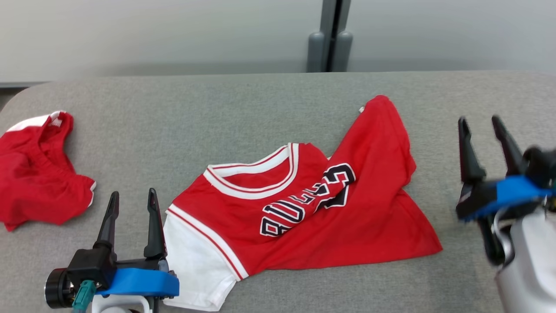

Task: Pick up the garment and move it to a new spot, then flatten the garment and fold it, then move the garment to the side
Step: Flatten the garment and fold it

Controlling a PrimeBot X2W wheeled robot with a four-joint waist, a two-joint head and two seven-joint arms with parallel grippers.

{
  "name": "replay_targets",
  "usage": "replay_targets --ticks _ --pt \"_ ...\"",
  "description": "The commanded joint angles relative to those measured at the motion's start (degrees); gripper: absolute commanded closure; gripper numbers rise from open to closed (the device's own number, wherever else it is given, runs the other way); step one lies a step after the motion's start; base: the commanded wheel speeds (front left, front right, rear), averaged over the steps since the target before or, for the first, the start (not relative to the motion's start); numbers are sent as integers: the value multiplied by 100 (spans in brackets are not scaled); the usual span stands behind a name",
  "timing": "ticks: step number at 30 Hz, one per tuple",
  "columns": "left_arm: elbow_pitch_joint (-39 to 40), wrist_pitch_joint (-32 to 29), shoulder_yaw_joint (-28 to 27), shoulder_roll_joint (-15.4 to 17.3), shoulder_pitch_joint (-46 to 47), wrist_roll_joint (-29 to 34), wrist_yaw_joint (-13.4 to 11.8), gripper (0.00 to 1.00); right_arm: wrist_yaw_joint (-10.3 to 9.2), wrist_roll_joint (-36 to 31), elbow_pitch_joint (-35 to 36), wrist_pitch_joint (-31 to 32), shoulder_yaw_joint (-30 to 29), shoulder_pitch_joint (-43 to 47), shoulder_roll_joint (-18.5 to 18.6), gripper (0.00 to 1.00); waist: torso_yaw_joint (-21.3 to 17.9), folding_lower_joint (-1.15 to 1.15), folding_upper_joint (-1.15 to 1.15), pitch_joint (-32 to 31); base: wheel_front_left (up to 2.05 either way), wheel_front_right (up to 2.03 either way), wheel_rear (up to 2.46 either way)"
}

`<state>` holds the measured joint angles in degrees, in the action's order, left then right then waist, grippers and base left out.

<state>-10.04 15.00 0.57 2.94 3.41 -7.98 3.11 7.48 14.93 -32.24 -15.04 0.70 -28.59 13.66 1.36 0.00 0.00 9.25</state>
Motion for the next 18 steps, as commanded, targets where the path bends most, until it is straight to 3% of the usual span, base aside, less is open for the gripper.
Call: replay_targets --ticks 1,10,18 --pt "24 27 -70 -4 -68 50 42 0 3 -60 400 -18 -79 502 -144 0 -139 0 0 -134 0 0 0" --pt "24 27 -80 -6 -114 95 131 0 3 -345 2077 578 -315 2340 -719 0 -174 0 0 -167 0 0 0" --pt "27 27 31 -6 -30 87 127 0 3 -562 2165 804 -256 2942 -884 0 -99 0 0 -116 0 0 0"
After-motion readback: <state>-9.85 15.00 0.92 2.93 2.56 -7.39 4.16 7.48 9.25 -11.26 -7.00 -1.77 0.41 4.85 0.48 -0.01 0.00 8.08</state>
